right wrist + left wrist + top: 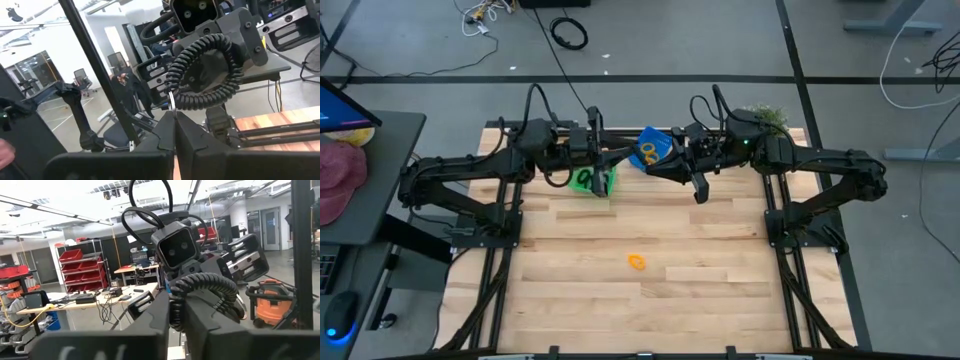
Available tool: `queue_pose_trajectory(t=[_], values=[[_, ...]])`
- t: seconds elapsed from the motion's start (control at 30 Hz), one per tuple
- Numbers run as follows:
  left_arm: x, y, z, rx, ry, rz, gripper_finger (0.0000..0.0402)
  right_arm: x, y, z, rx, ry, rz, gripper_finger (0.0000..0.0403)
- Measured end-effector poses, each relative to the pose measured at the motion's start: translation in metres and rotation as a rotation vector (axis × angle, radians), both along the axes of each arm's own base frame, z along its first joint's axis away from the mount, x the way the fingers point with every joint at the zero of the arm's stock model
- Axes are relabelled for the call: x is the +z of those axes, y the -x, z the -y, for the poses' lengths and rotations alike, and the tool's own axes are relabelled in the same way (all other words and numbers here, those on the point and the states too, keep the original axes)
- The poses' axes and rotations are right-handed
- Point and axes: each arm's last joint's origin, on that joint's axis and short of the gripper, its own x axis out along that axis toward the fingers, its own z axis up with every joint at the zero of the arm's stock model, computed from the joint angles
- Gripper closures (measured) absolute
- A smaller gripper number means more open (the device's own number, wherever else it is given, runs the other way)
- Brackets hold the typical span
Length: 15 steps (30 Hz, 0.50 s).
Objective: Sort spring keychains into baskets
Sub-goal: Put the black spring keychain into the green basket
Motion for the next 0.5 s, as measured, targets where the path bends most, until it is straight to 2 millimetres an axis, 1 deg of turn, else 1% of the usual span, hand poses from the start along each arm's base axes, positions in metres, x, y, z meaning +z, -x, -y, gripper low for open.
queue_pose_trajectory(t=[0.07,0.1,0.2,0.3,0.37,0.5], values=[[0.000,0.000,0.000,0.005,0.001,0.000,0.0382,0.000,0.000,0.000,0.005,0.000,0.000,0.0385],[0.000,0.000,0.000,0.009,0.002,0.000,0.0385,0.000,0.000,0.000,0.007,0.000,-0.001,0.0376],[0.000,0.000,-0.001,0.016,0.003,0.000,0.0384,0.000,0.000,-0.001,0.022,0.000,-0.003,0.0340],[0.000,0.000,-0.001,0.035,0.008,0.000,0.0373,-0.001,0.002,-0.001,0.050,-0.002,-0.021,0.0297],[0.000,0.000,-0.001,0.038,0.009,0.000,0.0370,-0.001,0.006,0.001,0.059,-0.005,-0.042,0.0266],[0.003,0.008,0.000,0.044,-0.013,-0.020,0.0381,0.002,0.022,0.003,0.050,-0.013,-0.092,0.0213]])
